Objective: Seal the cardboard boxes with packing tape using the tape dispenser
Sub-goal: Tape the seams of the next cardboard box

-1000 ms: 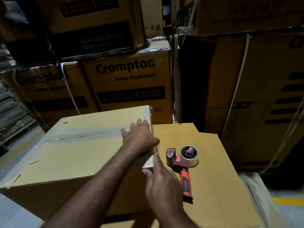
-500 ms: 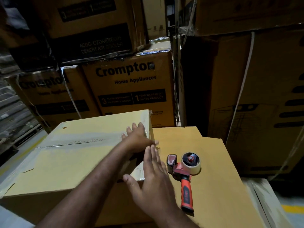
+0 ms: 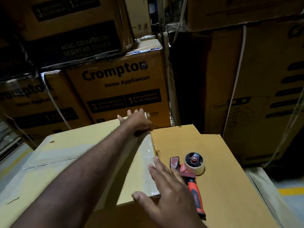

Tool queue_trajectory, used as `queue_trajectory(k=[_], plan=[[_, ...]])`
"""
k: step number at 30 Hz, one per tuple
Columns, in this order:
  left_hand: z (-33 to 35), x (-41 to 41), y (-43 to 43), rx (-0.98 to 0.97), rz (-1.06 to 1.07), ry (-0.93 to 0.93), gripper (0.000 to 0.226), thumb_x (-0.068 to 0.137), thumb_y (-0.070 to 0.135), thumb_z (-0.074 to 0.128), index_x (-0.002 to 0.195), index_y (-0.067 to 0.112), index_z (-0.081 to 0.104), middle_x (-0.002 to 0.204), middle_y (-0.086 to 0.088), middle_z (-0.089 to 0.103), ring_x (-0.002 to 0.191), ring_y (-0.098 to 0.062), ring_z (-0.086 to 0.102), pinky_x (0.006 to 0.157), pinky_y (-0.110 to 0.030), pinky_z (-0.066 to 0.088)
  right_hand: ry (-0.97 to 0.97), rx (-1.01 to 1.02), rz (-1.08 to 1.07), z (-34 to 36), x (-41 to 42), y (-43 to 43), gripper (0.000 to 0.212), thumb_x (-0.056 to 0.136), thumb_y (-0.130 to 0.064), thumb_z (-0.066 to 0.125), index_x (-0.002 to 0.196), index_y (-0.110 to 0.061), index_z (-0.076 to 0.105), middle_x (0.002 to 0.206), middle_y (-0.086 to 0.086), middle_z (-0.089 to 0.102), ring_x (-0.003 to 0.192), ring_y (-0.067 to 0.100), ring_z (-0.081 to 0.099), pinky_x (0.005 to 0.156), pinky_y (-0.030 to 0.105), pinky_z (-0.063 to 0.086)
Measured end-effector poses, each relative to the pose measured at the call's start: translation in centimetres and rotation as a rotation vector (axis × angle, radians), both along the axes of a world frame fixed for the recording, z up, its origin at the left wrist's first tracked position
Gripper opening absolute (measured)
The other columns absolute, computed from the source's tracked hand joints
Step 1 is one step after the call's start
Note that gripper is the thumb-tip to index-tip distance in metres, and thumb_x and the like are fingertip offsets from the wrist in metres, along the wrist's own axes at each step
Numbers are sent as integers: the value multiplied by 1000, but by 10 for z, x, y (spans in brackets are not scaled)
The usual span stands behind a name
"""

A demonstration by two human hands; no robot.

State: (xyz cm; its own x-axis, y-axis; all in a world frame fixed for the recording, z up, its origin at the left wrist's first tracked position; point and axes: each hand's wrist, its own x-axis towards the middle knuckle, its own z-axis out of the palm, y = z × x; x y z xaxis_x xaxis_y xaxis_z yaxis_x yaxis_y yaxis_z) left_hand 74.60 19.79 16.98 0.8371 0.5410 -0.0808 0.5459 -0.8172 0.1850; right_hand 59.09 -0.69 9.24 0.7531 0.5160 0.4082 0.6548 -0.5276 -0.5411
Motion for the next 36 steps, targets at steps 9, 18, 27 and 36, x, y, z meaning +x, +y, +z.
queue_trajectory(k=[9, 18, 27, 36], plan=[[-11, 40, 10, 88, 105, -146, 19, 91, 33, 63, 81, 19, 56, 79, 0, 60, 88, -22, 59, 116, -67, 20, 72, -69, -16, 10, -5, -5, 68, 86, -82, 30, 127, -37, 60, 143, -16, 52, 120, -6, 38, 90, 27, 45], [-18, 55, 38, -28, -193, -99, 30, 87, 28, 58, 114, 27, 70, 116, 2, 67, 101, -17, 61, 88, -41, 56, 233, -114, 22, 25, -21, -13, 67, 85, -78, 33, 145, -48, 35, 153, -40, 11, 137, -12, 9, 115, 28, 27], [-31, 58, 44, 69, -207, -186, 52, 90, 69, 49, 92, 23, 73, 90, 2, 69, 85, -19, 64, 78, -38, 57, 421, -164, 71, 48, 24, 15, 57, 105, -42, 32, 157, -25, 14, 163, -11, 15, 149, 9, 17, 121, 33, 20], [-36, 60, 43, 5, -220, -230, 61, 90, 73, 49, 71, 19, 72, 75, 2, 69, 72, -19, 65, 70, -37, 57, 575, 80, -2, 41, 108, 75, 36, 99, -31, 41, 129, -17, 56, 127, 5, 62, 115, 25, 57, 101, 45, 47]])
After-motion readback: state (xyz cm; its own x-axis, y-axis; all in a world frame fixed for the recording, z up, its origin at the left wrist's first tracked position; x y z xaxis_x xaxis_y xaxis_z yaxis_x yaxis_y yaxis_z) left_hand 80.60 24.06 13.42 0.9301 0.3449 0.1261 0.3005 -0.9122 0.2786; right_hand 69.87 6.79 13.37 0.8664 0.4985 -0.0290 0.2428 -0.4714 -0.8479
